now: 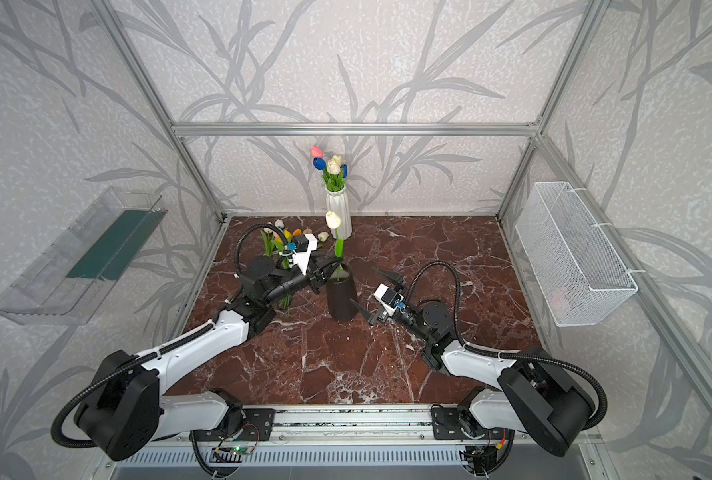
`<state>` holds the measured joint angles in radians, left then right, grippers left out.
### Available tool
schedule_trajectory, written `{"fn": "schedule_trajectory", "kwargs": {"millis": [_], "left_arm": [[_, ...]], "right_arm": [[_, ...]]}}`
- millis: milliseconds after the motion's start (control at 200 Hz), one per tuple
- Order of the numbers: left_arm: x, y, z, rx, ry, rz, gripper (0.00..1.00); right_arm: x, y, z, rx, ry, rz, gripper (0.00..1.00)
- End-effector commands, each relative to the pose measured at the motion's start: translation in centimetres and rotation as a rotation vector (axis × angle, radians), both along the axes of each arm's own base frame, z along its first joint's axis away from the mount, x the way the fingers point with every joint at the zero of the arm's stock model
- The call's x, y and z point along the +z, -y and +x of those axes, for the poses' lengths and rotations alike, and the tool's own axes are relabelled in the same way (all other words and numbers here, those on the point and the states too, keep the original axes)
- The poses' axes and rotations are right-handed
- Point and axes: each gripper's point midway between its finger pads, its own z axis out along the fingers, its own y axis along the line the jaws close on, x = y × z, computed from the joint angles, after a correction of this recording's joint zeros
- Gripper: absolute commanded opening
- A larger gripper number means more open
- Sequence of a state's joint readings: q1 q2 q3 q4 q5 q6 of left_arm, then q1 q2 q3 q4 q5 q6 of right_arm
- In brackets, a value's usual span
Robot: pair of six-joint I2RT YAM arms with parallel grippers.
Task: Arrange the flowers into the vase
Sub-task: 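Lower the white tulip stem into the black cylinder with the left gripper, then open the left gripper and move it back to the tulip bunch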
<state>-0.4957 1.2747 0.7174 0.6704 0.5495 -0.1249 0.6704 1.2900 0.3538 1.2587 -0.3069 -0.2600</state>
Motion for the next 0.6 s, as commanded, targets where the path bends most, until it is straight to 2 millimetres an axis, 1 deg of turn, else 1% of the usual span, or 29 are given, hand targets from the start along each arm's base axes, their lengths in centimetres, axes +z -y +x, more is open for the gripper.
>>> {"fn": "schedule_trajectory", "kwargs": {"millis": [0,100,125,140,280,345,385,425,510,560,595], "left_arm": [[0.2,-0.5,-0.7,0.015,0.043,0.019,0.48],[0.3,-1.3,-0.6,0.062,0.048,0.028,0.51],[0.2,-1.6,-0.5,0.080,0.044,0.037,0.55],[0.3,-1.8,-0.4,0.090,0.044,0.040,0.56],[-0.7,-3.0,-0.2,0.155,0.032,0.105,0.58],[-1.0,-4.0,-0.1,0.198,0.040,0.113,0.59],[-1.2,-5.2,0.3,0.256,0.041,0.118,0.59],[-1.2,-7.1,1.2,0.367,0.016,0.100,0.59],[-1.5,-10.3,2.8,0.496,-0.025,0.102,0.60],[-2.0,-12.6,4.2,0.583,-0.078,0.080,0.61],[-2.7,-14.8,5.5,0.673,-0.139,0.059,0.61]], "right_arm": [[0.9,-0.1,-0.3,0.009,0.034,0.017,0.97],[0.8,-0.3,-0.3,0.014,0.030,0.015,0.97],[0.8,-0.3,-0.3,0.016,0.029,0.015,0.97],[0.7,-0.3,-0.3,0.018,0.026,0.014,0.97],[0.4,-0.4,-0.3,0.024,0.018,0.011,0.97],[0.2,-0.5,-0.3,0.030,0.015,0.008,0.97],[0.2,-0.6,-0.3,0.032,0.013,0.008,0.97],[0.2,-0.6,-0.4,0.037,0.011,0.009,0.97],[0.2,-0.7,-0.4,0.046,0.007,0.013,0.97],[0.1,-0.8,-0.4,0.050,0.005,0.014,0.97],[0.1,-0.8,-0.5,0.052,0.008,0.015,0.97]]}}
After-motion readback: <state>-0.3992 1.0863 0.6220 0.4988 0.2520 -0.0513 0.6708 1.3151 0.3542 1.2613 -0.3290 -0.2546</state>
